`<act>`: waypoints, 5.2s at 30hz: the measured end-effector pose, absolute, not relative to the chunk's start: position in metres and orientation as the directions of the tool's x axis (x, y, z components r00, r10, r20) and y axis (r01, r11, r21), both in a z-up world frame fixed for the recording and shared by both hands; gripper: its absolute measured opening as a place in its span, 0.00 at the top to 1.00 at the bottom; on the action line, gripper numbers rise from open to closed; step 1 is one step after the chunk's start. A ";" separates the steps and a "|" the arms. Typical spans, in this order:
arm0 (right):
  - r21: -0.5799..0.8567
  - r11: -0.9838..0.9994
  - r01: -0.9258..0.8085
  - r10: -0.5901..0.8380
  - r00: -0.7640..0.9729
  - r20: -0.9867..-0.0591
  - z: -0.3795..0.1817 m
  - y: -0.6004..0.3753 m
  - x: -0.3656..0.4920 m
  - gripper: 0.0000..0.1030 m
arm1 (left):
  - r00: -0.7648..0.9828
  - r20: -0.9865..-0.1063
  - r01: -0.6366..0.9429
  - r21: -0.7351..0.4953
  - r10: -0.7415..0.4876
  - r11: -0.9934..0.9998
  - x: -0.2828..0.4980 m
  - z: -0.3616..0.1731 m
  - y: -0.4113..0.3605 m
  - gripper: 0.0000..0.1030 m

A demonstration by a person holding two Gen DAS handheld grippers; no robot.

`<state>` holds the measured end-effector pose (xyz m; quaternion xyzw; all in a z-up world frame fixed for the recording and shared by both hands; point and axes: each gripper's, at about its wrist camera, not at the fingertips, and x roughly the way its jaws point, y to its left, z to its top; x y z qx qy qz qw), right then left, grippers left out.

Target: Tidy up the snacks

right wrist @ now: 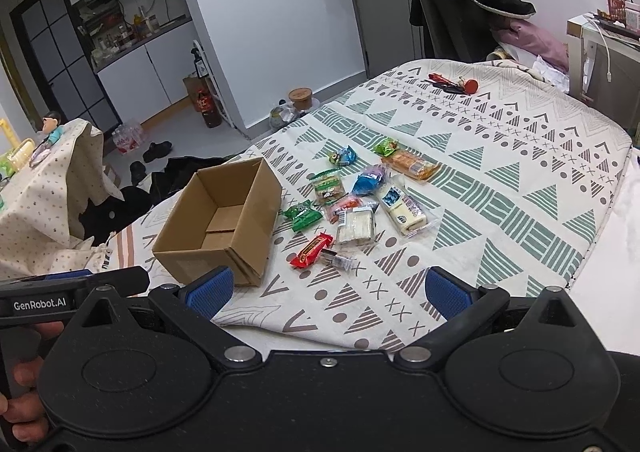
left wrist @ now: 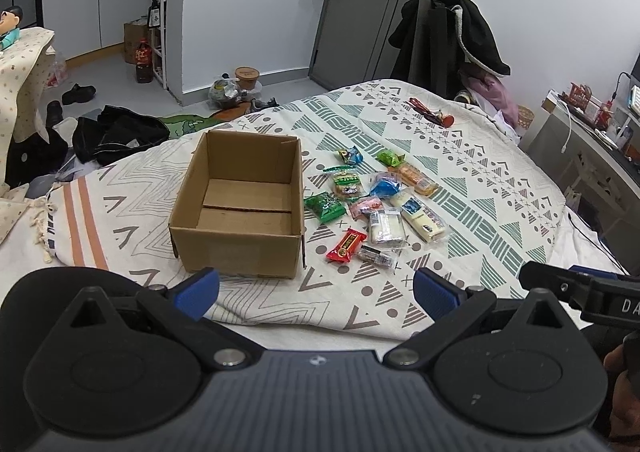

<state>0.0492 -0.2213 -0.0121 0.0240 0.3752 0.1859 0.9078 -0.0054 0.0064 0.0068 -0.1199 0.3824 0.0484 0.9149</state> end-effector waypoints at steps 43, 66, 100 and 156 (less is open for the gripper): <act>0.178 0.932 -0.316 0.349 0.651 -0.674 -0.013 -0.224 0.051 0.00 | 0.708 -0.707 -0.166 -0.175 -0.006 0.970 -0.001 0.016 -0.002 0.00; 0.190 0.931 -0.312 0.352 0.628 -0.695 -0.031 -0.246 0.117 0.00 | 0.694 -0.719 -0.142 -0.186 -0.036 0.972 0.057 -0.011 -0.029 0.01; 0.238 0.936 -0.258 0.345 0.559 -0.754 -0.084 -0.259 0.230 0.05 | 0.624 -0.771 -0.183 -0.300 -0.125 0.936 0.158 -0.088 -0.044 0.27; 0.083 0.912 -0.401 0.252 0.389 -0.886 -0.172 -0.209 0.288 0.69 | 0.566 -0.821 -0.307 -0.293 -0.074 0.906 0.179 -0.137 -0.030 0.82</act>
